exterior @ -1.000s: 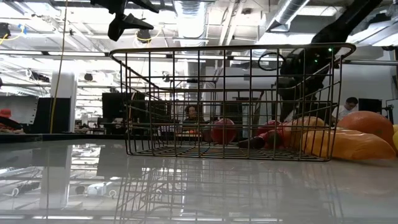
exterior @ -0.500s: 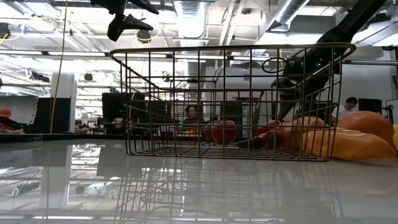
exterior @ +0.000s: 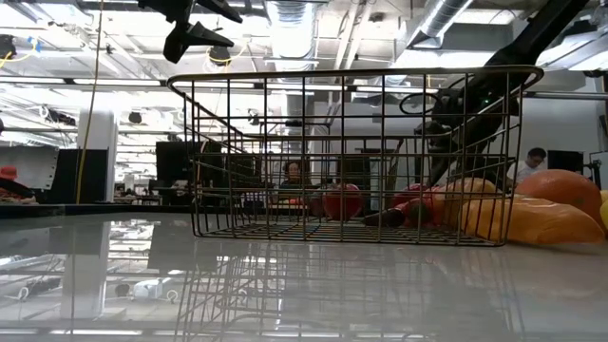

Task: Sort produce into baskets
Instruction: Put the red bell pepper vegetable into the bottom wire basket

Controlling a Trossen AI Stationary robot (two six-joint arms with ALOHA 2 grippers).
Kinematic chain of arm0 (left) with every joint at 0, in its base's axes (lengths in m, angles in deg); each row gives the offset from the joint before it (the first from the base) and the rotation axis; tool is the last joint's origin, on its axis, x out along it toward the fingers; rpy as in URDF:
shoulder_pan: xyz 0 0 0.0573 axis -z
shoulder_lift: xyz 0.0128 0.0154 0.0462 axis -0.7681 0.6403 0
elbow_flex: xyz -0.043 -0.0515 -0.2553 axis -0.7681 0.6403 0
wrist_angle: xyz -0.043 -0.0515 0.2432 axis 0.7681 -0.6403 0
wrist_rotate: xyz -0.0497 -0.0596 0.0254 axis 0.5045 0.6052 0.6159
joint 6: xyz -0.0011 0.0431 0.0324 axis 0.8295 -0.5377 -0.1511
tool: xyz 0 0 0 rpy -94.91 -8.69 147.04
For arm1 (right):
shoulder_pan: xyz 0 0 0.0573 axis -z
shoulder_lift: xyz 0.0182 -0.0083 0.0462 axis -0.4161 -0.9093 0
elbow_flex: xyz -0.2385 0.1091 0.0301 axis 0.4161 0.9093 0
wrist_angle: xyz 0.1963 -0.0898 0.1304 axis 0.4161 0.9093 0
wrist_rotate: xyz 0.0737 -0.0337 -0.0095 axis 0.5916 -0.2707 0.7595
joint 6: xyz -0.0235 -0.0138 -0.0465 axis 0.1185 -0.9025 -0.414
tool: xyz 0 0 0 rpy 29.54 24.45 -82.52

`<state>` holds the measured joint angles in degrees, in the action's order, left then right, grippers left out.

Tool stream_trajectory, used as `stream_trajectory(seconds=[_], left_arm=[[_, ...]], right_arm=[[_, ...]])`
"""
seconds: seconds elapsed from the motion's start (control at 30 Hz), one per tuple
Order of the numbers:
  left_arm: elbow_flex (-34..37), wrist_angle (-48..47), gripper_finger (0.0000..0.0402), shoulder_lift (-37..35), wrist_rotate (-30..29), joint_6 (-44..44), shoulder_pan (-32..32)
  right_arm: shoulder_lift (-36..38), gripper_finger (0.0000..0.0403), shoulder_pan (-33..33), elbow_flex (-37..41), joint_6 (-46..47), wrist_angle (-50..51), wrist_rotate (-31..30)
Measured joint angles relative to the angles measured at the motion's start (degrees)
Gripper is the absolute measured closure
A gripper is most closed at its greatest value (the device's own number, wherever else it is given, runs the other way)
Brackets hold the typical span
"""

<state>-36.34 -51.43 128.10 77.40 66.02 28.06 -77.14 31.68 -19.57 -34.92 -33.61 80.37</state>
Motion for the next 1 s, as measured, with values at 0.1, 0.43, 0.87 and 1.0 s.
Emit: stream_trajectory(seconds=[0.1, 0.43, 0.87, 1.0], left_arm=[[0.00, -0.03, 0.0200, 0.00, 0.02, -0.01, 0.01], [0.00, -0.05, 0.0200, 0.00, 1.60, 1.13, 0.01], [0.00, -0.08, 0.0200, 0.02, 0.65, -1.69, -0.01], [0.00, -0.08, 0.0200, 0.02, 0.61, -1.93, 0.00]], right_arm=[[0.00, 0.0256, -0.23, 0.01, 0.44, 0.01, 0.04], [2.18, 0.0264, -4.10, 0.95, -13.77, 1.15, -7.04], [3.67, 0.0265, -15.36, -2.41, -48.27, 7.45, -25.32], [3.67, 0.0265, -18.05, -2.41, -54.21, 5.55, -32.29]])
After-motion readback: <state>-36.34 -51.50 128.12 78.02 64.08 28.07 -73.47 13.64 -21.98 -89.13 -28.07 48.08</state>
